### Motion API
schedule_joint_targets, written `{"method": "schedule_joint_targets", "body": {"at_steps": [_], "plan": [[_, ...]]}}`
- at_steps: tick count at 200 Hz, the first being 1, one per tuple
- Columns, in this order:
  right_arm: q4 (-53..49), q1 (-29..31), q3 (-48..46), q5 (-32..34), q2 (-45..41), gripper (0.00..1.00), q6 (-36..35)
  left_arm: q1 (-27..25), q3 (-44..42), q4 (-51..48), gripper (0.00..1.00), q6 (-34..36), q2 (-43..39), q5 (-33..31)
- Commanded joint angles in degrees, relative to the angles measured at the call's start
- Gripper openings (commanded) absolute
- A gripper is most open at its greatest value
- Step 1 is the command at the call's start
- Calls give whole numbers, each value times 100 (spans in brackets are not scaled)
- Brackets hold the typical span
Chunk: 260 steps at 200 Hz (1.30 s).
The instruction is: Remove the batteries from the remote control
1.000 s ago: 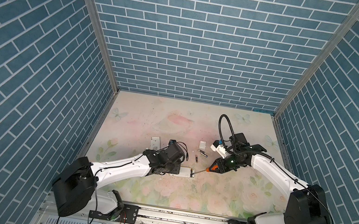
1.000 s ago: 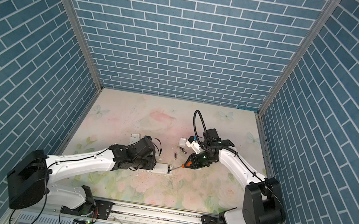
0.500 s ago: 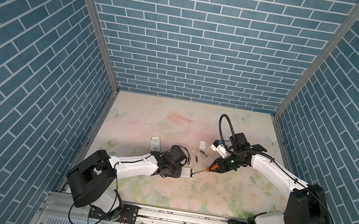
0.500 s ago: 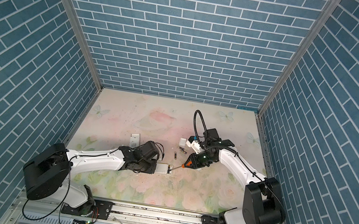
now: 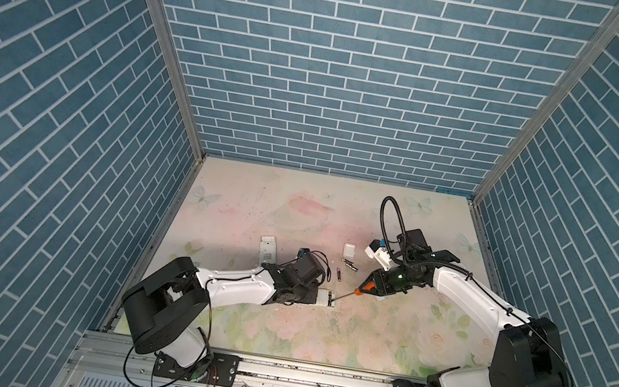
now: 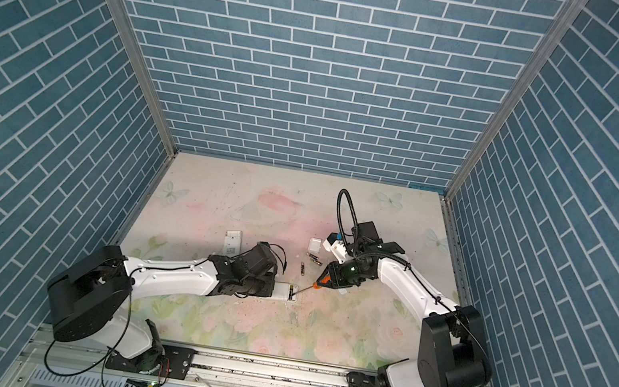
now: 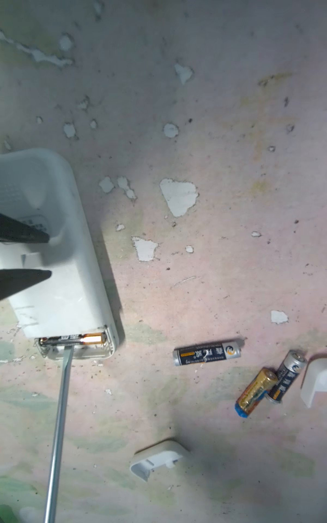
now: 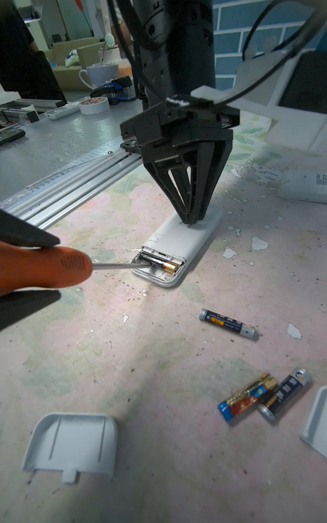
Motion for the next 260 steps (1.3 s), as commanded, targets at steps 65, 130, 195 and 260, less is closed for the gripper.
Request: {"method": "schedule_joint_targets", "body": {"at_steps": [65, 130, 195, 260], "plan": [[314, 299, -655, 603, -1473, 0, 859, -103, -448, -798, 17, -407, 292, 56], [339, 756, -839, 1376, -1522, 0, 1108, -125, -440, -824, 16, -502, 248, -7], [707, 767, -972, 1534, -1428, 0, 1396, -188, -508, -745, 15, -632, 258, -19], [982, 957, -1125, 1676, -1344, 0, 1657, -278, -572, -561, 14, -805, 308, -20]]}}
